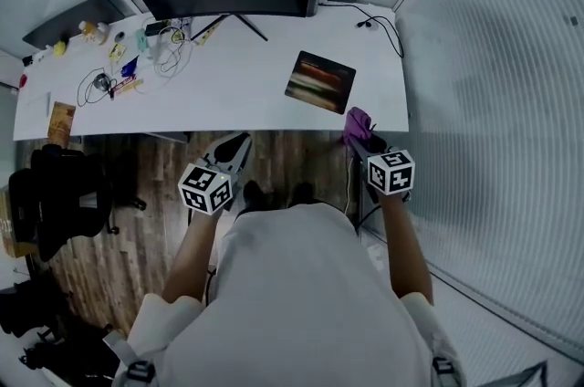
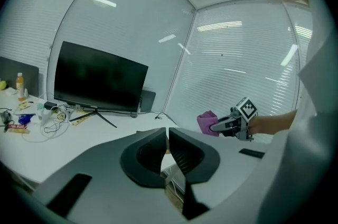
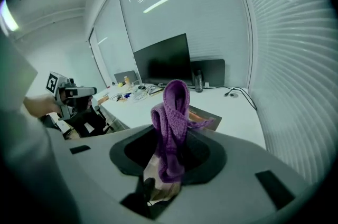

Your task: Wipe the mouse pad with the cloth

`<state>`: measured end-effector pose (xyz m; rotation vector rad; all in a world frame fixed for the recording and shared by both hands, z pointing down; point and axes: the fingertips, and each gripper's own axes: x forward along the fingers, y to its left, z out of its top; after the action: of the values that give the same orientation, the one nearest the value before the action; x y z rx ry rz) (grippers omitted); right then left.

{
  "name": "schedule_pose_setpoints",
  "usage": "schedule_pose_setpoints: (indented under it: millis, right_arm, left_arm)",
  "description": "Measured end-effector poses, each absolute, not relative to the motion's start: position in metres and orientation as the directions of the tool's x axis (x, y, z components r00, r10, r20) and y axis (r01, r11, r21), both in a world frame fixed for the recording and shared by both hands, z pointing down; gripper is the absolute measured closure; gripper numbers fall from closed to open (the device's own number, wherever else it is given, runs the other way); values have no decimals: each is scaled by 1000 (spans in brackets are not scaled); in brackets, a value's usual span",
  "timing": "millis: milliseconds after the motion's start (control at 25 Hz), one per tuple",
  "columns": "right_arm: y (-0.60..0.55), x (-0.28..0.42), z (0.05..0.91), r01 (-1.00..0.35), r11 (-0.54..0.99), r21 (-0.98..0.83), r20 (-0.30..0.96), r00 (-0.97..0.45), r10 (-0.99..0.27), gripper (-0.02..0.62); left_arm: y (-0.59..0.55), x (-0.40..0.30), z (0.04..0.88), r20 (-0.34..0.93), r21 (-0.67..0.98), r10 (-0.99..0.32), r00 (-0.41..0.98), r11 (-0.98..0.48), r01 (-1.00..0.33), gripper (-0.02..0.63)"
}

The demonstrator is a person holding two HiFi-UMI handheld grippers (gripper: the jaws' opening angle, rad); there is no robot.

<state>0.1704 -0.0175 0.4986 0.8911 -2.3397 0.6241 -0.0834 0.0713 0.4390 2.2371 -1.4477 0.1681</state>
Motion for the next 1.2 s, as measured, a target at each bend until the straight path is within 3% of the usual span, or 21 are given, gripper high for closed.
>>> schedule_pose_setpoints:
  millis: [480,1200]
  right_arm:
    - [-8,154,404,-782,597,-180,454,-604,-655,453]
    - [-14,152,365,-771,617,-156,384,-623,-681,459]
  left_arm:
    - [64,-124,364,252,259,-842,477,-416,-872,575]
    - [54,-140,344,220,225,-860,461,-415,-881,575]
